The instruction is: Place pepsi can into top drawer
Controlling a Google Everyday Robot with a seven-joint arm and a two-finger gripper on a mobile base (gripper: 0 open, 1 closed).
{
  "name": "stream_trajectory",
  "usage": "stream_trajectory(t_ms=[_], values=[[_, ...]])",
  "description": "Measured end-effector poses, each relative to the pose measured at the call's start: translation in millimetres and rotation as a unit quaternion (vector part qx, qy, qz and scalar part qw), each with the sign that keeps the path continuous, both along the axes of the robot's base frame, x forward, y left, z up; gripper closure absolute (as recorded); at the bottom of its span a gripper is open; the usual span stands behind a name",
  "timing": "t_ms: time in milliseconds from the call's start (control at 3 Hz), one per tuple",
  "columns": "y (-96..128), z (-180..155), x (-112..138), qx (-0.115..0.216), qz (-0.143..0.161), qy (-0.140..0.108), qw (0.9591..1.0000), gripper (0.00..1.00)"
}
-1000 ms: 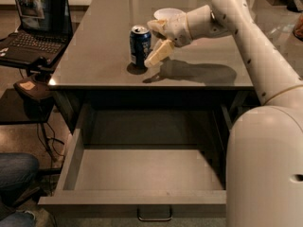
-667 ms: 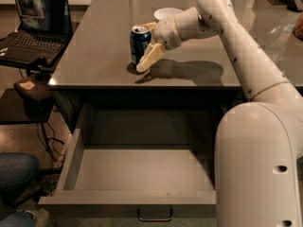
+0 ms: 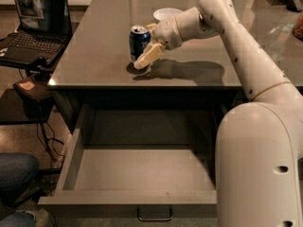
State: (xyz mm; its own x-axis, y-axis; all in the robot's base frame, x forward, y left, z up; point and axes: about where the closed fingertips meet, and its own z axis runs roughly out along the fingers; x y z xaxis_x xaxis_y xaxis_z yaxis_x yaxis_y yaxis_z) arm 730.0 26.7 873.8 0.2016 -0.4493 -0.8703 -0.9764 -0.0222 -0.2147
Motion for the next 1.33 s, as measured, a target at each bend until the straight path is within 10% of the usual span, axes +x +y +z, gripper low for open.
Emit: stream_trajectory(t_ms=[667,1000,1333], values=[[-6.7,5.1,-5.5,0.000,-0.016,-0.011,0.9998,0.65],[-31.2,56.5,-32.3,0.011,-0.058,-0.079,0.9952,0.88],[-35.4,146.5,-93.8,0.034,-0.093,-0.178,0.9790,1.00]])
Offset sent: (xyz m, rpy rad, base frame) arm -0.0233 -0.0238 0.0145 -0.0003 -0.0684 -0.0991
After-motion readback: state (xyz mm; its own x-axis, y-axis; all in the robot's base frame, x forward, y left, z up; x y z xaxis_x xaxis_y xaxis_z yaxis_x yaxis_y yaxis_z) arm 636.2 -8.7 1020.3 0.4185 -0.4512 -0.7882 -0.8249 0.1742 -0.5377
